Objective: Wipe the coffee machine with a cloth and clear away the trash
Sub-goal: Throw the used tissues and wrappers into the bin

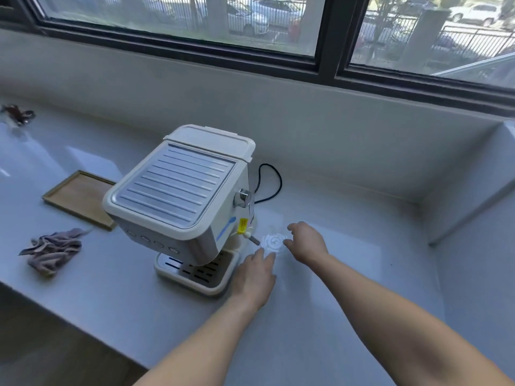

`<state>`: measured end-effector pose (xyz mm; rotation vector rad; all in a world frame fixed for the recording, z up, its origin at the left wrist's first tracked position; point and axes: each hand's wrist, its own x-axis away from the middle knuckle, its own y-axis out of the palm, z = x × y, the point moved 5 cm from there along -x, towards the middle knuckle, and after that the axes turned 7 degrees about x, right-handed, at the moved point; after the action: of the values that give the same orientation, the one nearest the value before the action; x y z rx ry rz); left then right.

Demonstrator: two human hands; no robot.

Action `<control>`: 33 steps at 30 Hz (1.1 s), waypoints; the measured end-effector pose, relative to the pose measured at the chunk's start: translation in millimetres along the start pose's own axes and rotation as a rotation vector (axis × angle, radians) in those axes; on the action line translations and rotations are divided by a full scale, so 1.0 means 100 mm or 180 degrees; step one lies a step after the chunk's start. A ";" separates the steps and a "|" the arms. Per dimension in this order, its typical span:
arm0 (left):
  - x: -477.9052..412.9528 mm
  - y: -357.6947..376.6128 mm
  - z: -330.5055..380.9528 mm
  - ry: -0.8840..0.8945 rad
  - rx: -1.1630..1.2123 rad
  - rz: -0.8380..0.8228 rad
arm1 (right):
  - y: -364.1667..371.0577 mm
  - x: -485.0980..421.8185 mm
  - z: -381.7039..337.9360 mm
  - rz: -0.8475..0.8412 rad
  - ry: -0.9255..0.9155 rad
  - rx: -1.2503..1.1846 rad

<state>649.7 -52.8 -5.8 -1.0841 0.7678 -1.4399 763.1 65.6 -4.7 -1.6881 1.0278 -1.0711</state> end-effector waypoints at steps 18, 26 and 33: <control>0.04 0.10 -0.22 -0.0256 -0.0147 -0.0005 | 0.15 -0.26 0.04 -0.0196 0.0301 -0.0073; 0.32 -0.03 -0.20 -0.0176 0.0280 0.0316 | 0.10 0.13 0.13 0.0096 0.0388 -0.0285; 0.66 -0.13 -0.35 -0.0002 0.0508 0.0518 | 0.16 0.65 0.07 0.0177 0.0559 -0.0267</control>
<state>615.4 -118.8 6.8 -0.8801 0.7112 -1.3383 785.6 1.8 -7.3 -1.6434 1.2397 -1.1699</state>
